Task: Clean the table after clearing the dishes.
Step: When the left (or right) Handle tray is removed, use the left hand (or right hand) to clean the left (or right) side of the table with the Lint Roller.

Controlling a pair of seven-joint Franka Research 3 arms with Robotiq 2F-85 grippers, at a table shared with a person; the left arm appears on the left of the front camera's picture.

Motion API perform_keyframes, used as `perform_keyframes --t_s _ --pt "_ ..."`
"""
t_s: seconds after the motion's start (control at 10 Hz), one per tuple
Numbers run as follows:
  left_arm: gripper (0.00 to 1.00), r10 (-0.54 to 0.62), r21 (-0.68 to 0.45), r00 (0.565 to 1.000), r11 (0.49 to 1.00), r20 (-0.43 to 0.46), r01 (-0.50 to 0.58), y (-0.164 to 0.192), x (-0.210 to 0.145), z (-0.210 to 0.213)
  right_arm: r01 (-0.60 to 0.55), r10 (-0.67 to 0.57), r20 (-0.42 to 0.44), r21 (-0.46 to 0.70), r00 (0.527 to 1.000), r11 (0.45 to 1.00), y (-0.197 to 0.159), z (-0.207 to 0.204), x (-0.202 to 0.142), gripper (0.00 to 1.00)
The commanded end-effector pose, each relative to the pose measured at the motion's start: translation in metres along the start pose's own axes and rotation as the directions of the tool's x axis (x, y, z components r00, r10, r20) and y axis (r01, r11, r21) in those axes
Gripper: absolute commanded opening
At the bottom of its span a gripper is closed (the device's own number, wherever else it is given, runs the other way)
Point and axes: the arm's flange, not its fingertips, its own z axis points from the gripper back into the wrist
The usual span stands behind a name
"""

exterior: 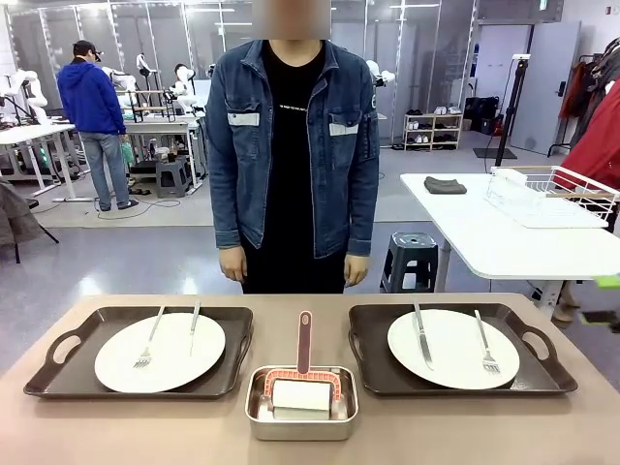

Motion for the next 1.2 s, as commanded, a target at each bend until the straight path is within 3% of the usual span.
perform_keyframes --t_s 0.0,0.3,0.4,0.5,1.1 --pt "1.00 0.026 0.005 0.993 1.000 0.118 -0.027 0.012 -0.006 0.038 0.074 -0.072 0.097 -0.017 0.993 0.997 -0.023 0.041 -0.008 1.00" --pt "1.00 0.057 0.064 0.978 0.995 0.201 -0.071 0.017 -0.025 0.071 0.132 -0.121 0.137 -0.078 0.983 0.988 -0.033 0.065 -0.022 1.00" --pt "1.00 0.051 0.076 0.983 0.995 0.174 -0.065 0.024 -0.016 0.055 0.095 -0.084 0.098 -0.117 0.992 0.989 -0.033 0.054 -0.016 1.00" --pt "1.00 0.062 0.069 0.983 0.995 0.175 -0.075 0.017 -0.036 0.073 0.112 -0.103 0.149 -0.055 0.983 0.992 -0.042 0.076 -0.032 1.00" --pt "1.00 0.062 0.069 0.983 0.995 0.175 -0.075 0.017 -0.036 0.073 0.112 -0.103 0.149 -0.055 0.983 0.992 -0.042 0.076 -0.032 1.00"
